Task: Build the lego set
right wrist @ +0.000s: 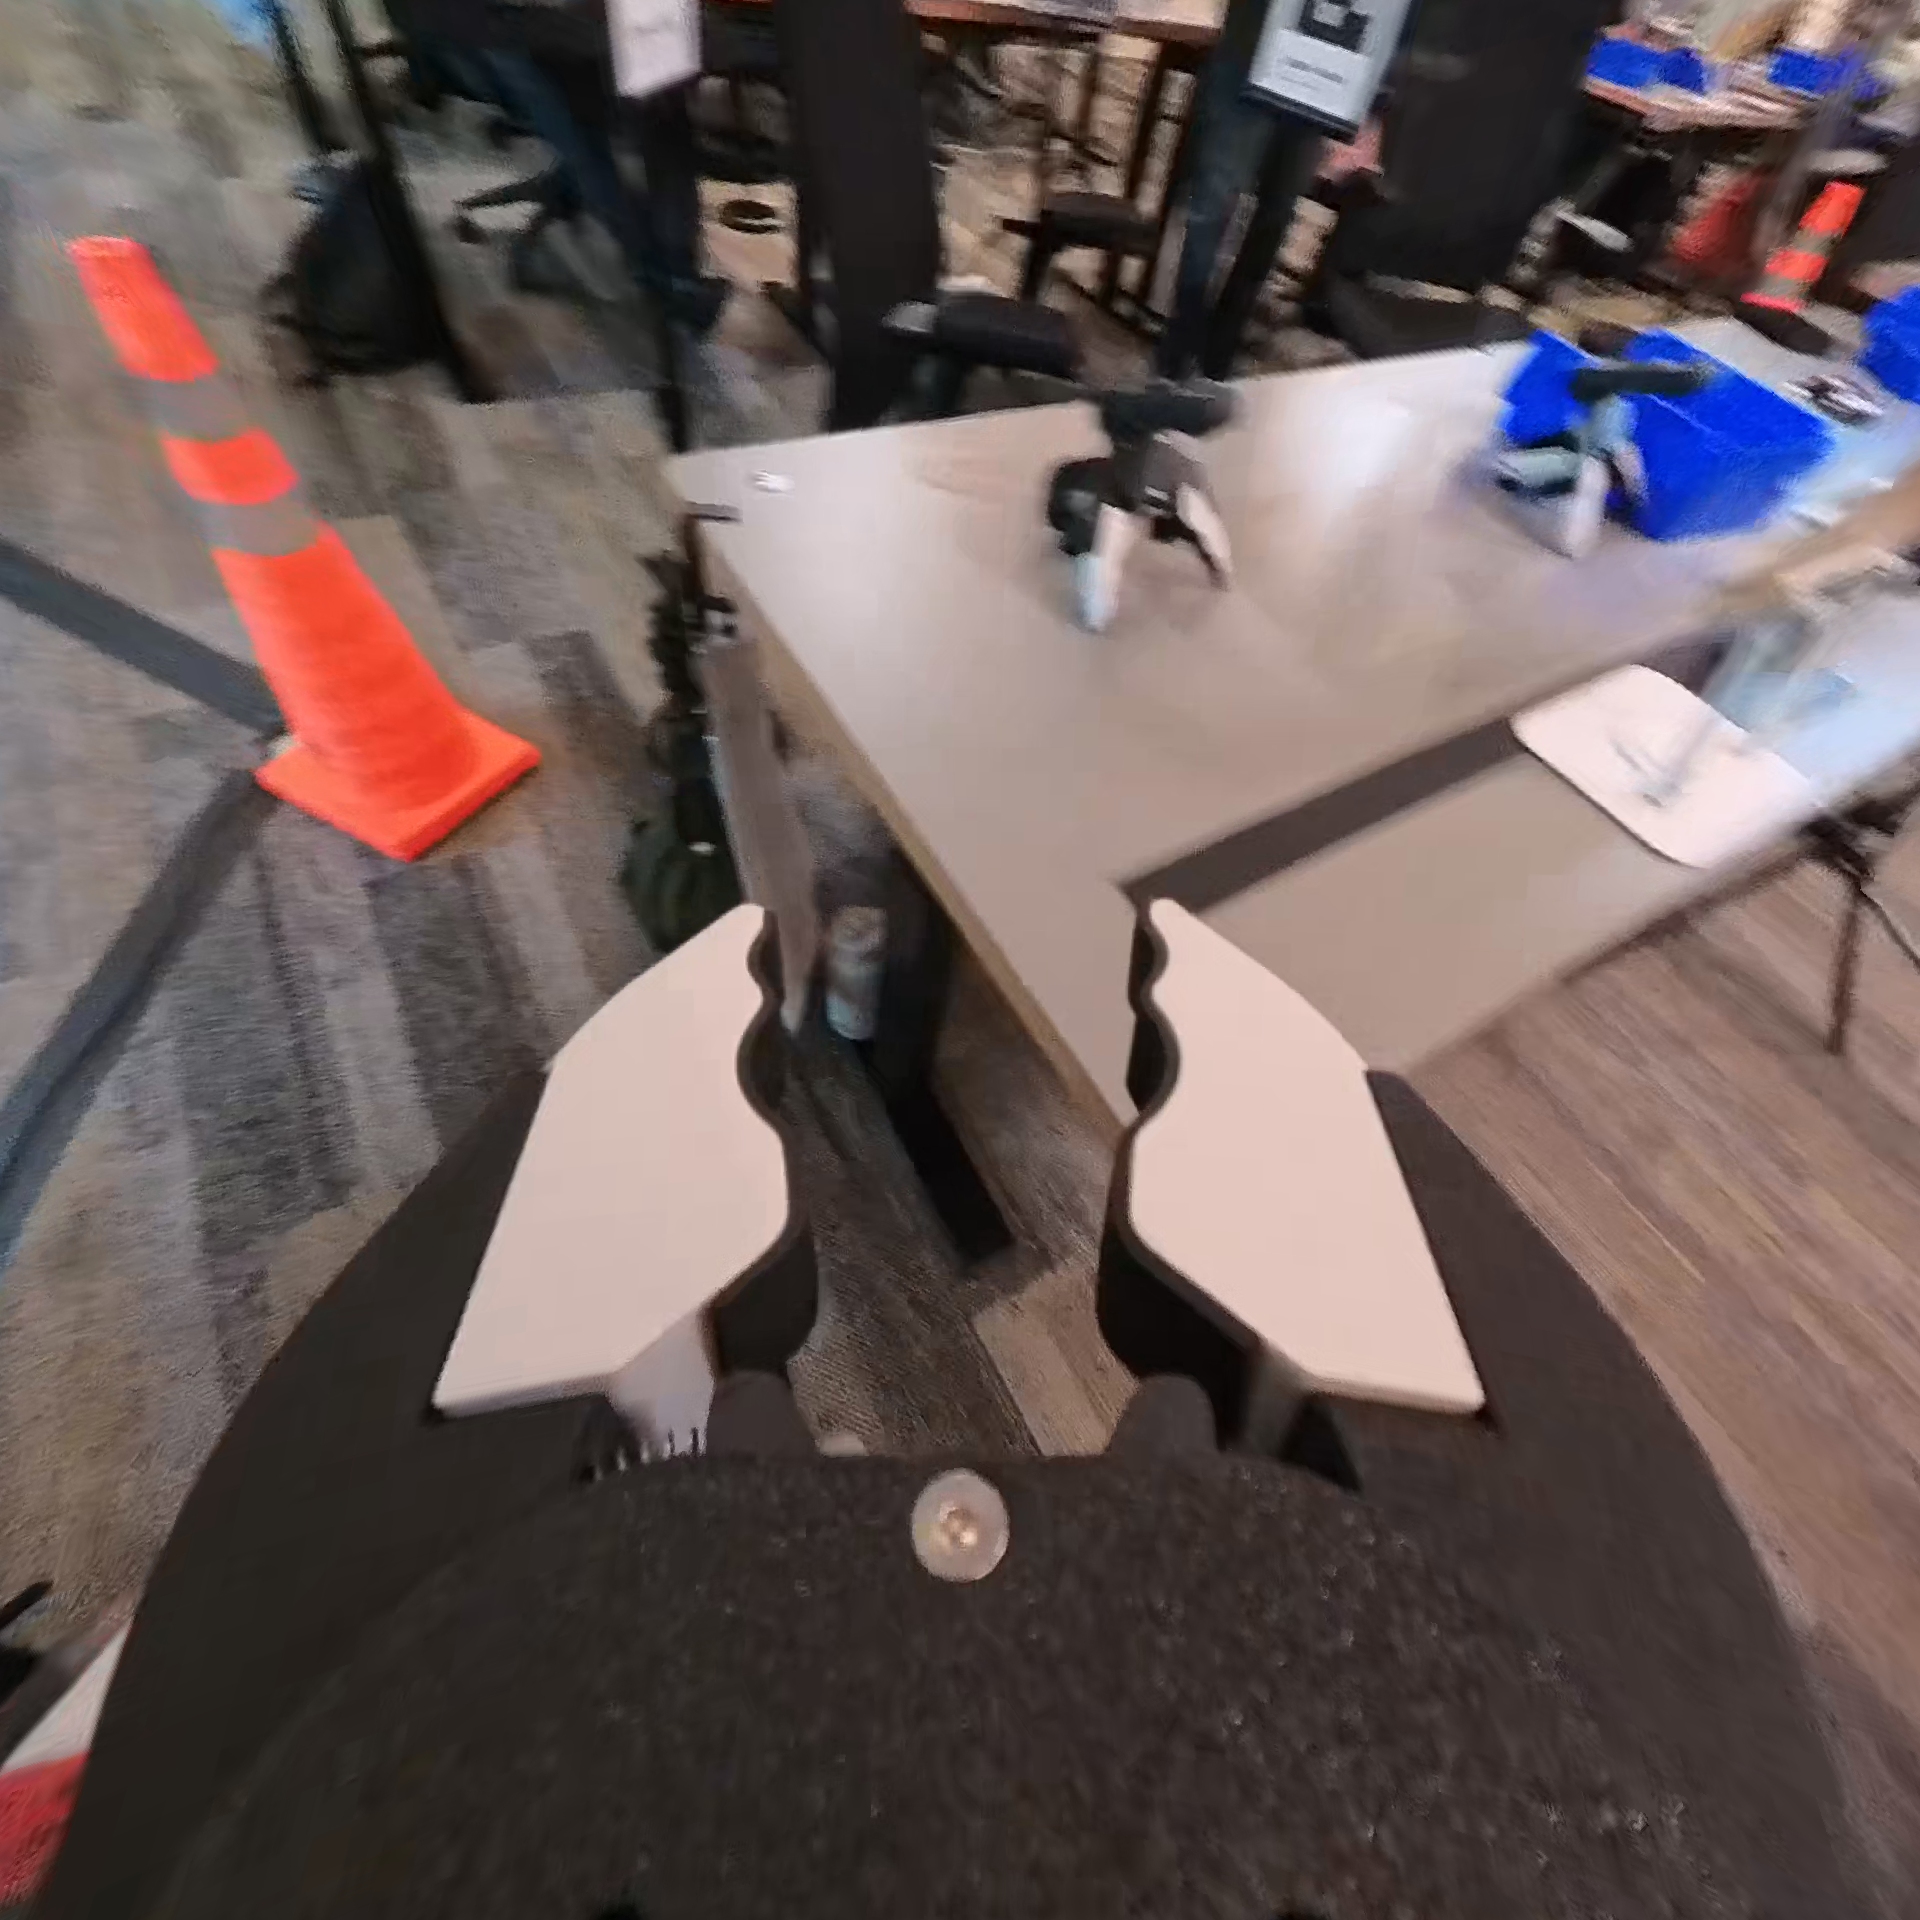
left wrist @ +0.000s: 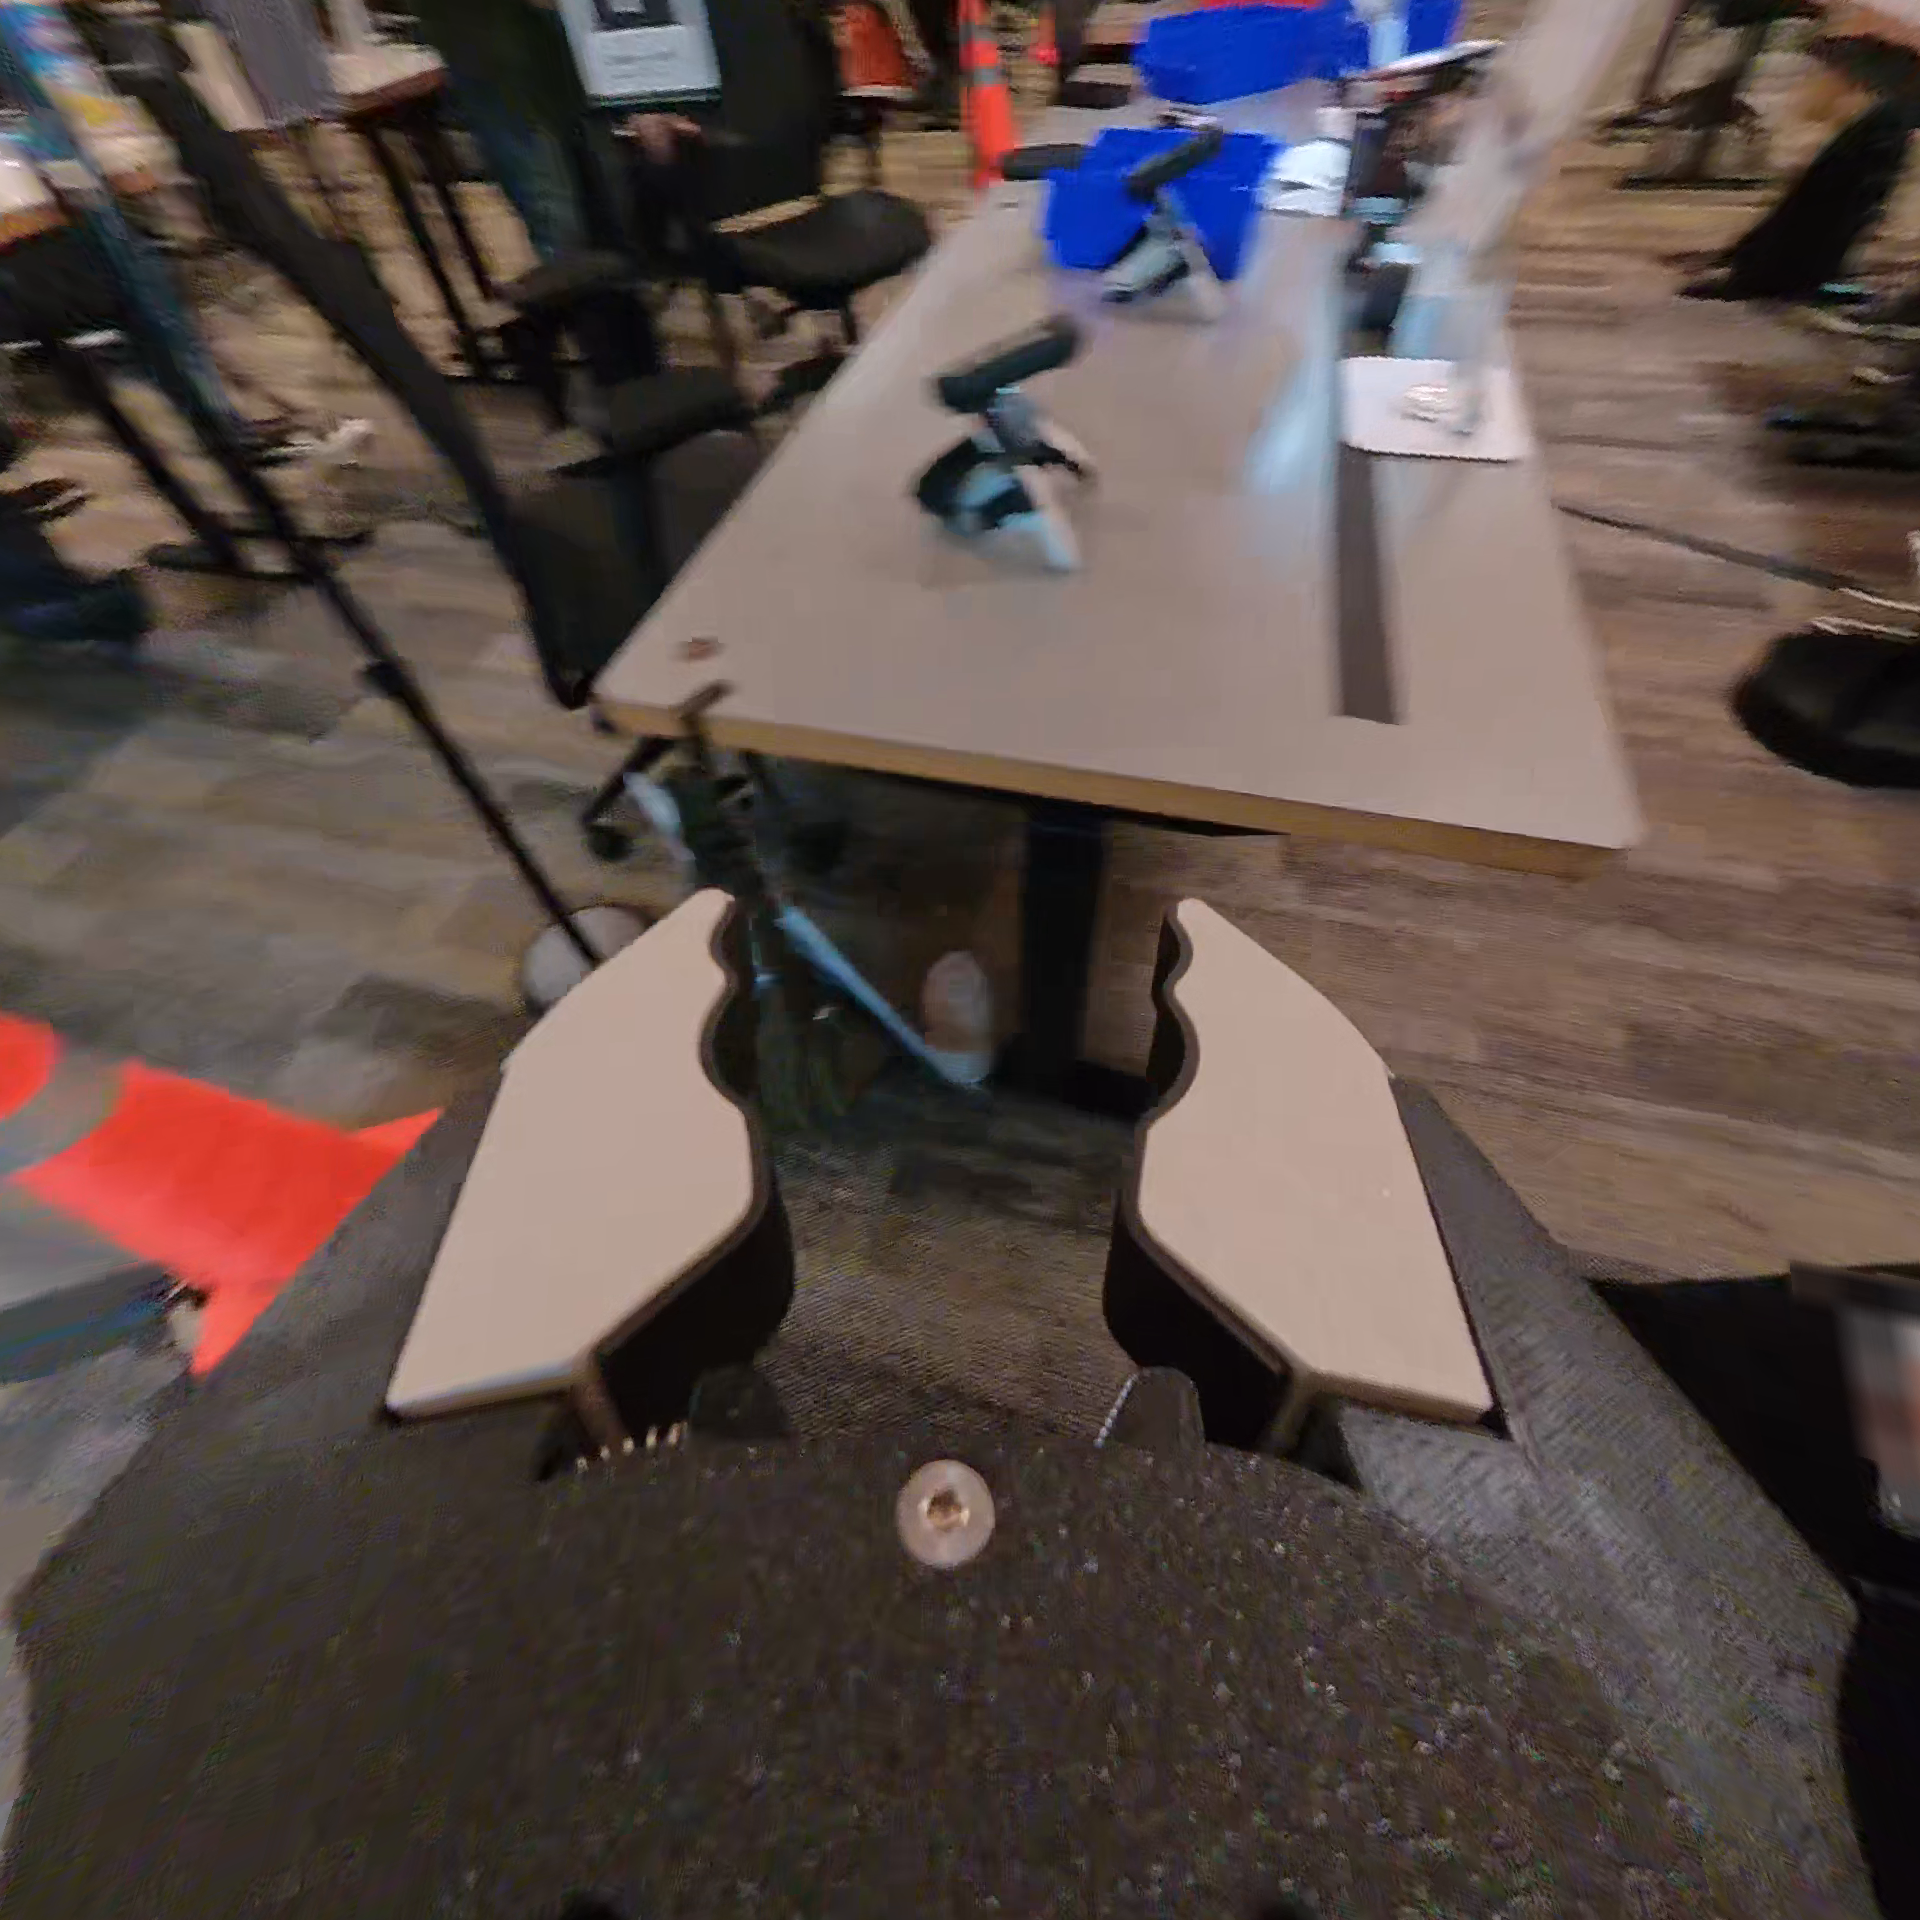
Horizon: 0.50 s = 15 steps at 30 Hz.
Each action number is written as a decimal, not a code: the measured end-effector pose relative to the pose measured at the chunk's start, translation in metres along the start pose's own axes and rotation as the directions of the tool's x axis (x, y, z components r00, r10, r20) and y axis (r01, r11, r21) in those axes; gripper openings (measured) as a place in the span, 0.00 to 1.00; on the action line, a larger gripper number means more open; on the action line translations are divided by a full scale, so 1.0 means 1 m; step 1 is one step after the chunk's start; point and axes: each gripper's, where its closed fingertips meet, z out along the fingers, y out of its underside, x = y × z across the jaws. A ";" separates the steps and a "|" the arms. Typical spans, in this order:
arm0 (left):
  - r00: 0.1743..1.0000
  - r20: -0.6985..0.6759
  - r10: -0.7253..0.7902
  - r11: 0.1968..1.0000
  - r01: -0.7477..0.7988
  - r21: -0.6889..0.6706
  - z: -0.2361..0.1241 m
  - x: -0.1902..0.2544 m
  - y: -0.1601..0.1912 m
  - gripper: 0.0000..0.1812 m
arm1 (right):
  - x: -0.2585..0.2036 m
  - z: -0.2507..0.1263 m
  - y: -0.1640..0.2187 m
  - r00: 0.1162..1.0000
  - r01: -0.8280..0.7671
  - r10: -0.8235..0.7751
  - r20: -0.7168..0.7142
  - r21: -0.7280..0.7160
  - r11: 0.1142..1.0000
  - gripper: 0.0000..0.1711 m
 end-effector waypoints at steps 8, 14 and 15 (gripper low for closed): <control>0.874 0.370 -0.314 0.946 0.254 0.203 -0.048 -0.187 0.027 0.34 | -0.208 0.151 -0.041 0.860 0.223 -0.209 0.465 0.026 0.974 0.35; 0.823 0.479 -0.304 0.952 0.283 0.118 -0.061 -0.333 0.046 0.30 | -0.361 0.306 -0.135 0.700 0.254 -0.311 0.643 0.183 0.950 0.33; 0.814 0.486 -0.318 0.947 0.293 0.129 -0.064 -0.361 0.037 0.31 | -0.385 0.330 -0.162 0.680 0.238 -0.320 0.660 0.214 0.947 0.33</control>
